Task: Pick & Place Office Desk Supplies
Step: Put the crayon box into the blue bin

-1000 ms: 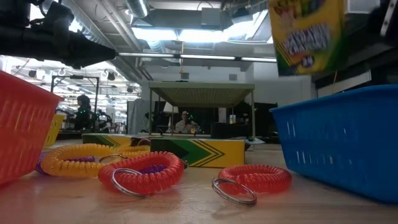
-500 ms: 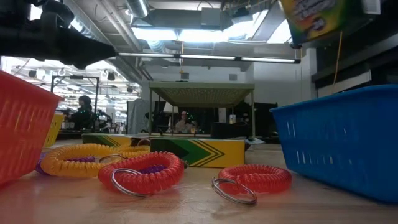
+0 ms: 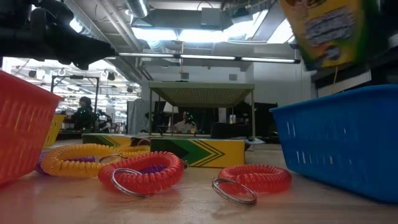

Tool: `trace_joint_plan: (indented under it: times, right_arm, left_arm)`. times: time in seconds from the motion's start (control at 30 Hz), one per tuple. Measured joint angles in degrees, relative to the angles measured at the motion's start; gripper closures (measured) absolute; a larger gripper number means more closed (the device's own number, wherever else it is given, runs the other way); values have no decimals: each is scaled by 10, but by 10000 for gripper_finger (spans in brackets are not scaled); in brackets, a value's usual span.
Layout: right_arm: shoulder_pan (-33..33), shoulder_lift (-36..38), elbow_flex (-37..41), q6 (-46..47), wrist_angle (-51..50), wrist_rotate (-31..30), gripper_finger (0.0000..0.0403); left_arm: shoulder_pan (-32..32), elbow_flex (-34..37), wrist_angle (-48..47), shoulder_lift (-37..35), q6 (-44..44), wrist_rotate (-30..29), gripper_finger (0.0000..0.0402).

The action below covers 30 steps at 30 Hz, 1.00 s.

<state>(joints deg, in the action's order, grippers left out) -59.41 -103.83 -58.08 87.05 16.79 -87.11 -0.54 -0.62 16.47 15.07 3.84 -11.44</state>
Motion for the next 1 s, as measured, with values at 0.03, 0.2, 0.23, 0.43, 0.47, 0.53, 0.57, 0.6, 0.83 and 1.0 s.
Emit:
trace_joint_plan:
  times: [0.03,0.2,0.23,0.43,0.47,0.53,0.57,0.6,0.83,1.0]
  right_arm:
    - [2,-3,0,0,9,4,403]
    - [19,-14,-15,-17,32,34,403]
    - [22,-17,-23,-21,32,44,403]
    - [39,-39,-81,-74,30,67,403]
    - [39,-43,-91,-83,30,64,403]
    - [39,-52,-106,-98,29,55,403]
    - [39,-58,-113,-98,29,49,403]
    - [38,-65,-119,-97,29,41,403]
    - [31,-95,-135,-84,27,4,403]
    - [31,-96,-135,-97,27,-4,403]
  left_arm:
    - [0,0,0,0,0,4,258]
    - [0,0,0,0,-5,9,258]
    - [0,0,0,0,-5,9,258]
    - [0,0,0,0,-7,9,258]
    - [0,0,0,0,-7,9,258]
    - [0,0,0,0,-10,9,258]
    - [0,0,0,0,-11,9,258]
    - [0,0,0,0,-11,9,258]
    - [0,0,0,0,-15,13,258]
    - [0,0,-1,0,-18,13,258]
